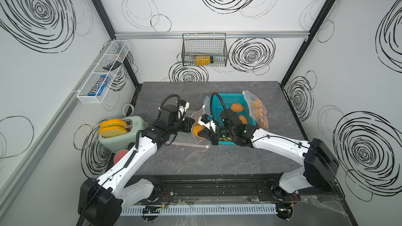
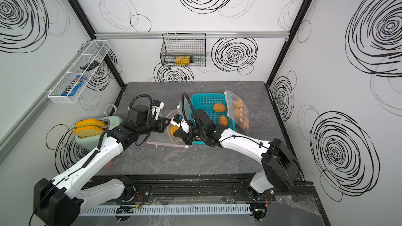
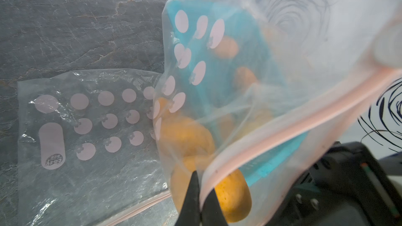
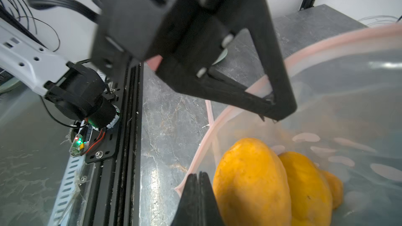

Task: Put the potatoes into a zipper bag and zip it
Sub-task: Adjust the zipper food storage bag in the zipper food storage bag.

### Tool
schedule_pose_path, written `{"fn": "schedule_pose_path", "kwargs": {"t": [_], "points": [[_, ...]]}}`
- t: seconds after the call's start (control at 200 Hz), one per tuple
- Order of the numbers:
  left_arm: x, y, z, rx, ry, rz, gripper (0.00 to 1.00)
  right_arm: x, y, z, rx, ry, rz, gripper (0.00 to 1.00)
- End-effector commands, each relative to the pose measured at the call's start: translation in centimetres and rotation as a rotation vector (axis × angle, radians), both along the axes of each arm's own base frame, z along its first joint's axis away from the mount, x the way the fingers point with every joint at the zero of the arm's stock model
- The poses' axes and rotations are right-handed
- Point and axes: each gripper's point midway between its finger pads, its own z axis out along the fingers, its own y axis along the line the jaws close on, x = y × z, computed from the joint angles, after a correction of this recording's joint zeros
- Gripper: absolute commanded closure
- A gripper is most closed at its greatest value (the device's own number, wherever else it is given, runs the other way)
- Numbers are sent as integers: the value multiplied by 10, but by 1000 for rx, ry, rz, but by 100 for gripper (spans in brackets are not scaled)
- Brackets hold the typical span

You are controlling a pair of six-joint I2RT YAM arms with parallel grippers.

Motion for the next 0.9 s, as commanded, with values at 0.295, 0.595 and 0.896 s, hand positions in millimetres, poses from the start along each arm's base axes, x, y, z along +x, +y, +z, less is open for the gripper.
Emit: {"fn": "schedule_pose_path", "kwargs": {"t": [0.295,0.595,0.896], "points": [[4,-4,24,-51,-72,-15,100,35,5,-64,-265,6,-113,96],[5,-4,23,-49,-69,-11,100,50,15,-38,-164,11,-180,86],[8,1,14,-20,-43,16,100,49,-3,12,-22,-15,-218,50]]}}
